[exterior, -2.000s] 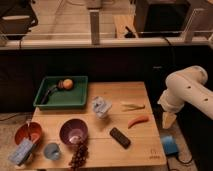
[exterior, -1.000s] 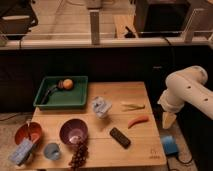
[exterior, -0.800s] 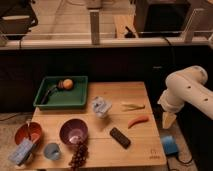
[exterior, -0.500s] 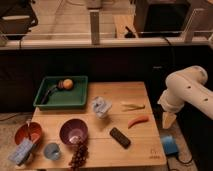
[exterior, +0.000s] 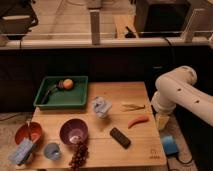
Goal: Place grapes in table surface
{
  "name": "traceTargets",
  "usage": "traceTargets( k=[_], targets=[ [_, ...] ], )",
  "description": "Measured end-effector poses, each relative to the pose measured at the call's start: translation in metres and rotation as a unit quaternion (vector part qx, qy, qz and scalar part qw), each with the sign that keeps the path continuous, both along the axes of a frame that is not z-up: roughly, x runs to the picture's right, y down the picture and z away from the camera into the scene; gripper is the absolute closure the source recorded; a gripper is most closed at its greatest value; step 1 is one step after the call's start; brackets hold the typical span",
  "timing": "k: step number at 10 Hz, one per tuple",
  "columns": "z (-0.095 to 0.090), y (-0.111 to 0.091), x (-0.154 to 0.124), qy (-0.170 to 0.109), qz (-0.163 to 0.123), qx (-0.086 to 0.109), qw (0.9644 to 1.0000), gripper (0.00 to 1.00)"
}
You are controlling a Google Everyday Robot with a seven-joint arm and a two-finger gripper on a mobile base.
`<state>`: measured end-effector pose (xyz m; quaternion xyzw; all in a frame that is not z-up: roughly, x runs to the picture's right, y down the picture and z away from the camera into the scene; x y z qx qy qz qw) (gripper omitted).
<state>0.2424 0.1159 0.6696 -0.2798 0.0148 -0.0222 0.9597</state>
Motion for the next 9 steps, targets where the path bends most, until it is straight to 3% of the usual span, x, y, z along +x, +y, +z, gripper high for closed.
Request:
traceTargets(
  k=[9],
  targets=[
    [-0.015, 0.016, -0.061, -0.041, -0.05, -0.001, 0.9979, 0.2]
  ],
)
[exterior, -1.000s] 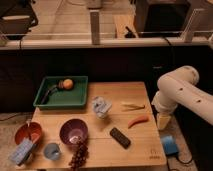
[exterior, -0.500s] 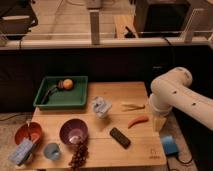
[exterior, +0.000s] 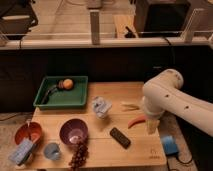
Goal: Place grapes in table surface
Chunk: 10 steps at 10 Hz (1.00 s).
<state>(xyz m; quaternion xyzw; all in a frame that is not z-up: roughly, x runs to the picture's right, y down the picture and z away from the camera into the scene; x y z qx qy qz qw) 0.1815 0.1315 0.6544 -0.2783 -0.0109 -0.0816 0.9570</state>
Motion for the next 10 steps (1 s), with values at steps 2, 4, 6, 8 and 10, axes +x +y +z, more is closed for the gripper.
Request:
traceTargets(
  k=[2, 4, 6, 8, 10],
  targets=[
    [-0.002, 0.005, -0.027, -0.013, -0.012, -0.001, 0.9998, 0.2],
    [-0.004, 0.01, -0.034, -0.019, -0.022, -0.002, 0.9996, 0.2],
    [-0.002, 0.013, -0.047, -0.029, -0.038, -0.004, 0.9988, 0.2],
    [-0.001, 0.018, -0.08, -0.044, -0.061, -0.005, 0.9971, 0.2],
    [-0.002, 0.024, -0.093, -0.054, -0.081, -0.006, 0.9953, 0.2]
  ],
)
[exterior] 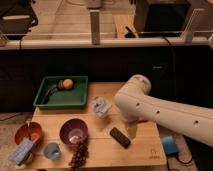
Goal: Place grapes in table surface
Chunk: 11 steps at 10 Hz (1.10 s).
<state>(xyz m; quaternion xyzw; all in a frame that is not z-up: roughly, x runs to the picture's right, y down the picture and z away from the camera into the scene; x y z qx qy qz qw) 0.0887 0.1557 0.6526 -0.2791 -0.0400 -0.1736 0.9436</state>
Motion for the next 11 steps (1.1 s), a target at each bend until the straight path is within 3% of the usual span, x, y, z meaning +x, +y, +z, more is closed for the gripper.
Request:
traceTargets(
  k=[5, 11],
  targets=[
    [0.003, 0.011, -0.053, -0.033, -0.061, 0.003, 0.9976, 0.2],
    [-0.001, 0.022, -0.107, -0.069, -0.116, 0.006, 0.9908, 0.2]
  ],
)
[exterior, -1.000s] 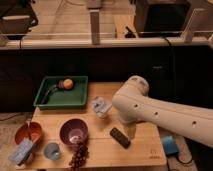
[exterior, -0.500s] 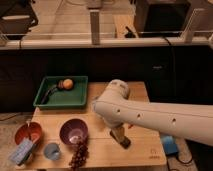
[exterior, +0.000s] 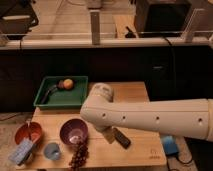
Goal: Place grapes in table surface
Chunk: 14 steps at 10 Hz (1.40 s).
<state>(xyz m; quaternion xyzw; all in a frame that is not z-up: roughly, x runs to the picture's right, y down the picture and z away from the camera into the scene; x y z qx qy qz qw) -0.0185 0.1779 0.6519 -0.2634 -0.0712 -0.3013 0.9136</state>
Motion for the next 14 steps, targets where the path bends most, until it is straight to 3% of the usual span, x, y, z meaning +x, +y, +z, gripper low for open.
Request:
traceTargets(
  k=[2, 5, 14],
  targets=[
    [0.0, 0.002, -0.008, -0.009, -0.012, 0.0, 0.9999, 0.2],
    [0.005, 0.016, -0.042, -0.034, -0.02, -0.004, 0.9992, 0.2],
    [0.017, 0.053, -0.077, -0.091, -0.023, -0.03, 0.9952, 0.2]
  ],
)
